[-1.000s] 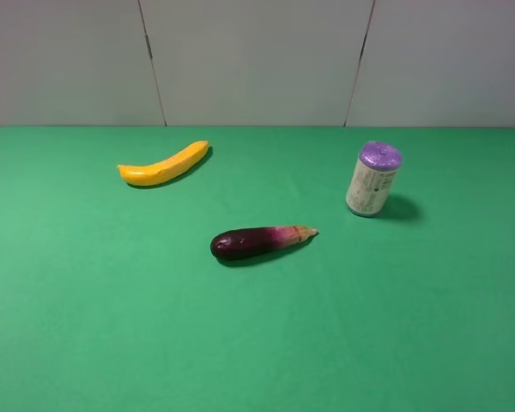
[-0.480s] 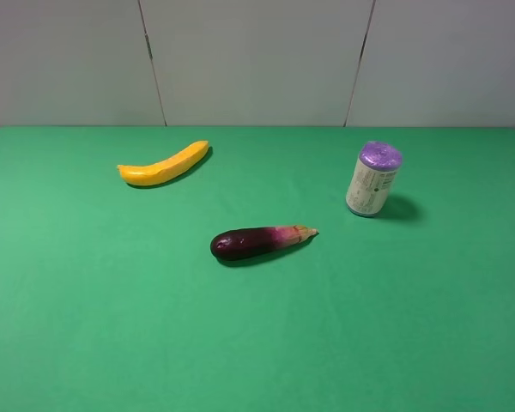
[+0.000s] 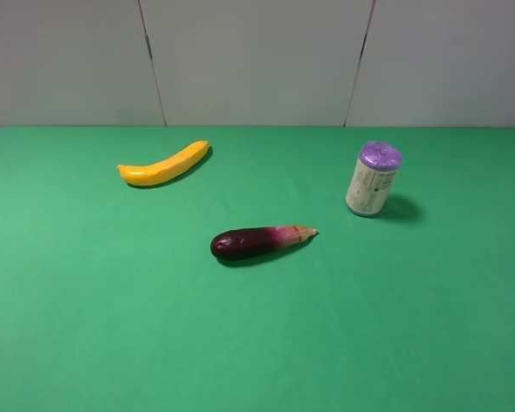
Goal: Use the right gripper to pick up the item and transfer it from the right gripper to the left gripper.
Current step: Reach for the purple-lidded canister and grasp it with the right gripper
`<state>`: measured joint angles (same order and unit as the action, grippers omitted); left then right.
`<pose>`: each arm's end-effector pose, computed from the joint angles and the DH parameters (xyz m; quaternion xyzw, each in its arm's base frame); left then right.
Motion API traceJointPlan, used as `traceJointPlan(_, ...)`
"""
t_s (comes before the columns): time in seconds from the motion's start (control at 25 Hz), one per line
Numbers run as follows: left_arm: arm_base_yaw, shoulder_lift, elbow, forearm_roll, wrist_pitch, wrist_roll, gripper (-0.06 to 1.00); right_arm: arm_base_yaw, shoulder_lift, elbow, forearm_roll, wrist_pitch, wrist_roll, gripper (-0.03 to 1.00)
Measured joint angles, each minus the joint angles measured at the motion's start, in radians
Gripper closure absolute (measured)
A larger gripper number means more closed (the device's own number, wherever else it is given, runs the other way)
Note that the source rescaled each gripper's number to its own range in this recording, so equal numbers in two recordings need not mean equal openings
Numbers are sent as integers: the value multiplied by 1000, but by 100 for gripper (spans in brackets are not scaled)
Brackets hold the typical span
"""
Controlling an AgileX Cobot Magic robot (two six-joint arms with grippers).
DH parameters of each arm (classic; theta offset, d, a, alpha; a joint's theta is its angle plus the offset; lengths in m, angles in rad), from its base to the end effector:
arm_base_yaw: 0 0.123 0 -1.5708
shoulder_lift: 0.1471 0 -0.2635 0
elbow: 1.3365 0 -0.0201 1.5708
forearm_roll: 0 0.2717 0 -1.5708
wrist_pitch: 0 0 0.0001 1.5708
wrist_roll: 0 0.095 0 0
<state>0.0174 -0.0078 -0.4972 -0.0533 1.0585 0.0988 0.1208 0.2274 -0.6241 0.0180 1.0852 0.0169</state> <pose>0.0381 -0.0038 0.2852 0.0357 0.8503 0.0039 0.5251 0.0635 0.0092 0.3098 -0.0459 0.8836 0.0410 0.4642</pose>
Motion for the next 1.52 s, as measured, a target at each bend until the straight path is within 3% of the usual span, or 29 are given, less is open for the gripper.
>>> traceJointPlan(0.88, 0, 0, 0, 0, 0, 0, 1, 3, 525, -331, 19, 3, -7, -3)
traceJointPlan(1.24, 0, 0, 0, 0, 0, 0, 1, 164, 805, -510, 24, 54, -17, -3)
traceJointPlan(1.52, 0, 0, 0, 0, 0, 0, 1, 205, 1041, -662, 32, 119, -10, -3)
